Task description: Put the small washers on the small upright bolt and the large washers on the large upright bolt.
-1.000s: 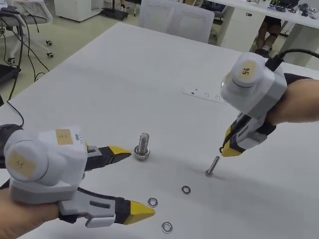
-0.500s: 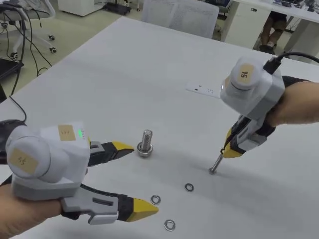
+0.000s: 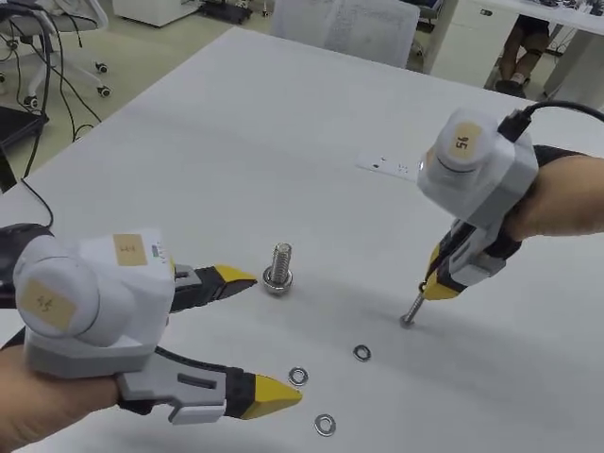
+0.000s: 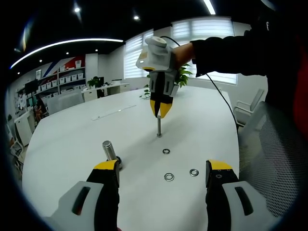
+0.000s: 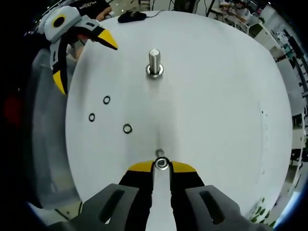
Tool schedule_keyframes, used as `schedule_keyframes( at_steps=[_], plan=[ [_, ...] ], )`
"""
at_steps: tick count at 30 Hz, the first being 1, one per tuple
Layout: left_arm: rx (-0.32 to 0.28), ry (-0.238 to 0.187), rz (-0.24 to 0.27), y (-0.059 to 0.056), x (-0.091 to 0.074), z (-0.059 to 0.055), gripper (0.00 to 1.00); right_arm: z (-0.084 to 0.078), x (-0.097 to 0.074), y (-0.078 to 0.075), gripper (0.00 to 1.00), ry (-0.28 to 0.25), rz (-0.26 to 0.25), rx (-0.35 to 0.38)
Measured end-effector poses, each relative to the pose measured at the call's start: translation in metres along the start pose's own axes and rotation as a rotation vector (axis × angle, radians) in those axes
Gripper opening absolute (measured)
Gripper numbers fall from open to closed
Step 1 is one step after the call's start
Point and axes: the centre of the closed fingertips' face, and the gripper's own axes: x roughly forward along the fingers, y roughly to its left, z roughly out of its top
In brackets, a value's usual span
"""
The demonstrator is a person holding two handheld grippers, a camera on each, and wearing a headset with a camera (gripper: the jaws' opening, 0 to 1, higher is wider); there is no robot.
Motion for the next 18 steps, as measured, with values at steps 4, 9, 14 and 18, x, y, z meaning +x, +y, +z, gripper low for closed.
schedule_keyframes(
  at_steps=[4,9,14,18],
  plan=[
    [-0.001,0.002,0.0,0.001,0.0,-0.001,0.73,-0.001,0.002,0.0,0.13,0.003,0.003,0.002],
    [-0.002,0.006,-0.002,0.001,0.001,-0.002,0.72,-0.001,0.004,0.0,0.13,0.001,0.011,0.006],
    [-0.004,0.008,-0.001,0.002,0.001,-0.002,0.72,-0.001,0.008,0.001,0.13,-0.002,0.017,0.009],
    [-0.003,0.008,-0.002,0.002,0.001,-0.002,0.72,-0.004,0.014,0.001,0.13,0.001,0.022,0.015]
  ],
)
